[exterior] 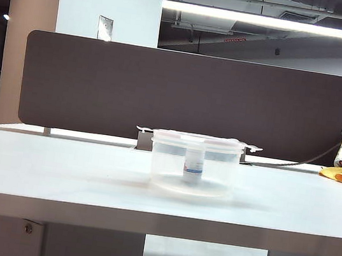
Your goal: Remove the lid of the round box, pick up the small white medicine bottle inside, and place it on the table.
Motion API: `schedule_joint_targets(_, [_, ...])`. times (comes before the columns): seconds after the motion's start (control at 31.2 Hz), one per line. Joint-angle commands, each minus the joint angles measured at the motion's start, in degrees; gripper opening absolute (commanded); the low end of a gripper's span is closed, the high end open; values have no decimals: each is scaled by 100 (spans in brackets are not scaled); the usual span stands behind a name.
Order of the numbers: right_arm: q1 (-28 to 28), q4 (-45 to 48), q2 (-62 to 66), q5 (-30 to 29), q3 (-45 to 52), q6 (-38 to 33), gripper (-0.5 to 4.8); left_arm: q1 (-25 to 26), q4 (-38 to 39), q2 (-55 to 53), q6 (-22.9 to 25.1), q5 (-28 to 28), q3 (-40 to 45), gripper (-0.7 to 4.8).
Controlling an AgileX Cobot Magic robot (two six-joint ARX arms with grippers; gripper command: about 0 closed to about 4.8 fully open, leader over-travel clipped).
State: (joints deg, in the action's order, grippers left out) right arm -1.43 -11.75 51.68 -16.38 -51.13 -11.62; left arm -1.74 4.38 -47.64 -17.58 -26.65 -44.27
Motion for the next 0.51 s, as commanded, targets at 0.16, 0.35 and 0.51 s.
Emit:
schedule_joint_targets(0.16, [-20,-778,1421,-557,-1279,9,-3,-887,223,-1659,238,-35,-1108,-5])
schedule_joint_targets(0.35, [-68,-1088,2452,-1373,-1740,-20,259,-1113,780,-3093,234,-105,-2022,23])
schedule_joint_targets(0.51, [-68,-1113,3252,-1880,-1738,-138,277,-1108,1191,-4015,234,-203,-2465,218])
